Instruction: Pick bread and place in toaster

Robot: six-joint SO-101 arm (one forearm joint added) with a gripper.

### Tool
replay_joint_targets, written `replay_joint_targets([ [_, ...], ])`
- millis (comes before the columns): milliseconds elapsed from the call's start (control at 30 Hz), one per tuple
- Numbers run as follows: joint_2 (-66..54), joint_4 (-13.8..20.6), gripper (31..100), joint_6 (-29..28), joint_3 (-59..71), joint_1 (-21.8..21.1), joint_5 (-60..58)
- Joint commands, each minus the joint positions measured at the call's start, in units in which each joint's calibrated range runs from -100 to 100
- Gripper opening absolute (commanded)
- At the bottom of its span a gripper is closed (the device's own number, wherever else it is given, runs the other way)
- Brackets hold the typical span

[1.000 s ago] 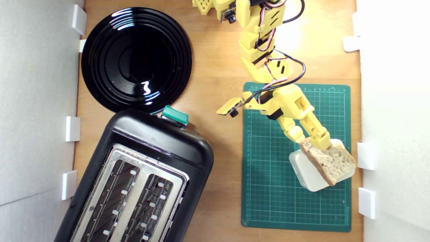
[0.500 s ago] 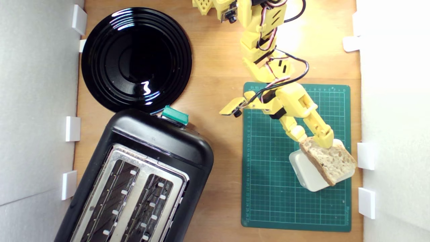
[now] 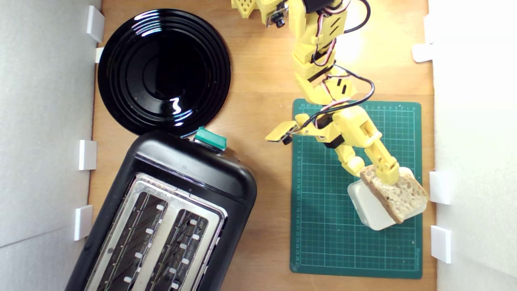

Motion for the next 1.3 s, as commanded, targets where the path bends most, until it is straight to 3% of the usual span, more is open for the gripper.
replay_joint_targets([
  [0, -1.08, -0.68, 88.4, 0.36, -2.43, -1.0, 0.31],
  [267, -1.08, -0.5, 87.4, 0.36, -2.52, -0.92, 0.48],
  [433, -1.08, -0.23, 77.4, 0.25, -2.52, -0.76, 0.48],
  [900, -1.08, -0.05, 62.6, -0.01, -2.43, -0.68, 0.48],
  [1267, -3.08, -0.5, 59.8, -0.06, -2.25, -0.6, 3.98],
])
